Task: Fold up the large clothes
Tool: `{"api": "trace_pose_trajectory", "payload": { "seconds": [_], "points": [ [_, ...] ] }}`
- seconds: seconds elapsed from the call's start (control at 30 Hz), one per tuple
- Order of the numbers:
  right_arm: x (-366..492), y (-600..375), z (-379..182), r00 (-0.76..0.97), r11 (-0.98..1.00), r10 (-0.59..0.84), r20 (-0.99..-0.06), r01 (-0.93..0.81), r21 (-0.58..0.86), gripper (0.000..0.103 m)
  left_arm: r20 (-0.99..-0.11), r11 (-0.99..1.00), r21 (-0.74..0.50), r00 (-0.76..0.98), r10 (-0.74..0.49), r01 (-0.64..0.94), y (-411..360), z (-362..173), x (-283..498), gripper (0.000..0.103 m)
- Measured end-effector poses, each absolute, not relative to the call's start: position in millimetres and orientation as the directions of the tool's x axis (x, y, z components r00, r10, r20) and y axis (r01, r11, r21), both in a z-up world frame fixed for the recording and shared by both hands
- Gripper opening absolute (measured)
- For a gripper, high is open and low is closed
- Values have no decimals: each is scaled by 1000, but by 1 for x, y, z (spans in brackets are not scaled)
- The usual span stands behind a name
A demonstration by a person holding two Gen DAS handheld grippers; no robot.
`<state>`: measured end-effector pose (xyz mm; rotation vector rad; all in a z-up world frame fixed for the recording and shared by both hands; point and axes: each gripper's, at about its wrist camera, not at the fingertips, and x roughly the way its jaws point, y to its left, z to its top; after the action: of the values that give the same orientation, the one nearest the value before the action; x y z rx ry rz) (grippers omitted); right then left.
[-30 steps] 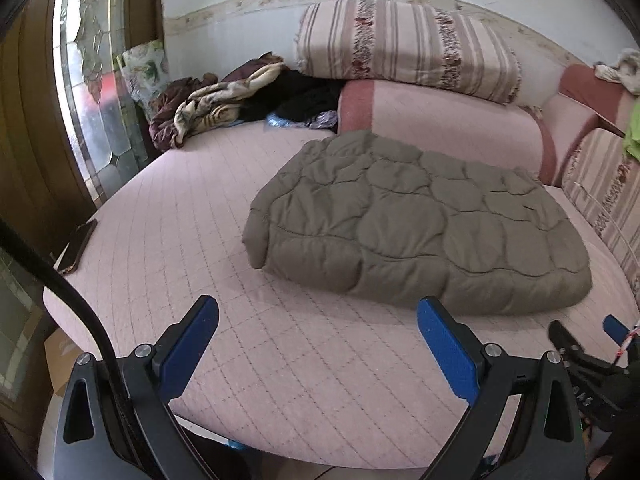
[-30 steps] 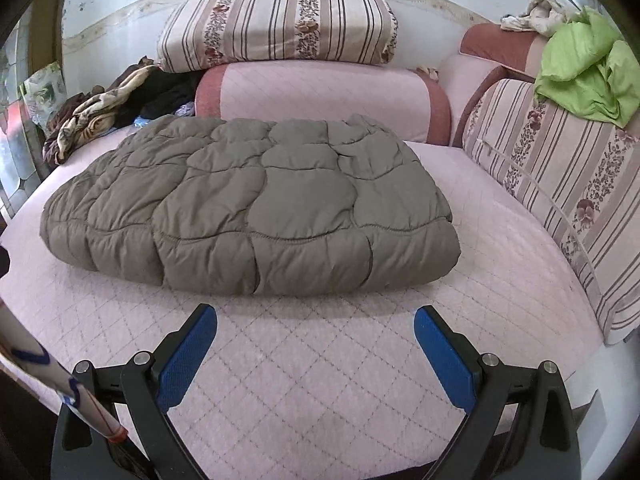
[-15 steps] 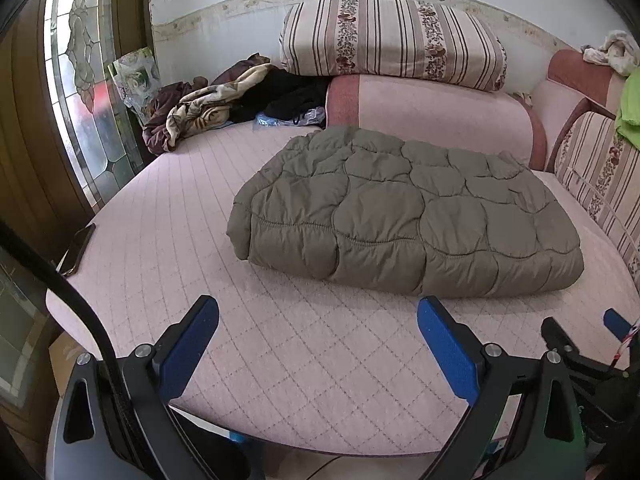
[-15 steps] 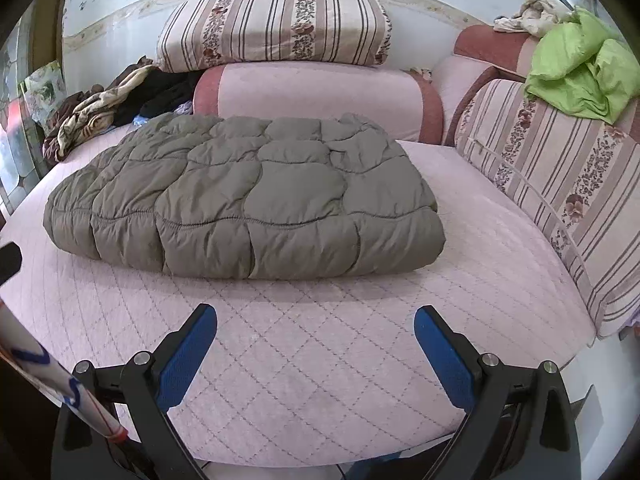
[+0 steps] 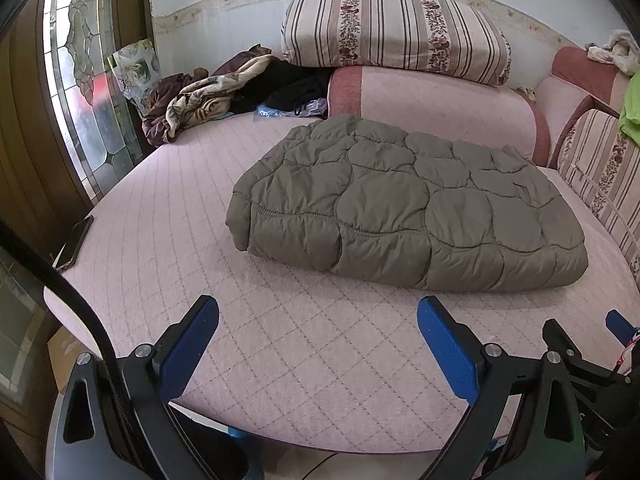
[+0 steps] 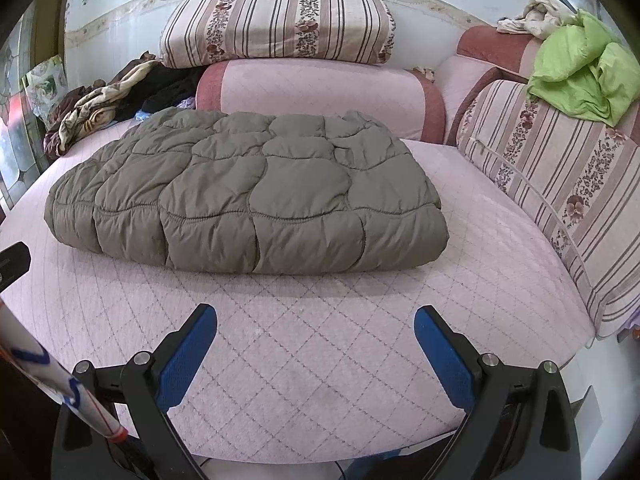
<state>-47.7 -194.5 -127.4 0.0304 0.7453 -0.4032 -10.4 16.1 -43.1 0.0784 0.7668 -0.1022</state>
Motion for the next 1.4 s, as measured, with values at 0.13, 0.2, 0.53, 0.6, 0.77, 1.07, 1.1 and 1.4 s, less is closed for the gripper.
{"api": "trace_pose_trajectory", "payload": {
  "seconds": [0.13,0.2,0.53,0.6,0.77,1.07,1.1,1.4],
  "points": [
    [-47,-195,-129,654,918,-355,-668,377,-119,101,-701,992,40,711,-56,117,16,-46,-8,99],
    [-46,-196,-129,646,915,-361,-672,384,-123,101,-702,992,43,711,-52,115,16,-47,-8,99],
    [-47,-200,-131,631,908,-371,-682,401,-123,101,-702,991,59,710,-44,120,14,-51,-9,99],
    [-48,-200,-131,632,908,-371,-680,401,-123,101,-704,990,64,709,-42,122,12,-52,-9,99],
    [-48,-200,-131,630,908,-369,-684,400,-122,101,-705,989,78,708,-35,126,9,-54,-11,99],
    [-51,-193,-131,641,912,-368,-674,390,-127,101,-710,988,83,704,-31,127,7,-57,-12,99],
    [-51,-192,-131,642,912,-369,-672,388,-131,101,-710,989,84,704,-29,126,7,-57,-11,99],
    [-46,-187,-136,635,917,-364,-682,374,-141,101,-720,990,70,693,-33,121,14,-63,-9,99]
  ]
}}
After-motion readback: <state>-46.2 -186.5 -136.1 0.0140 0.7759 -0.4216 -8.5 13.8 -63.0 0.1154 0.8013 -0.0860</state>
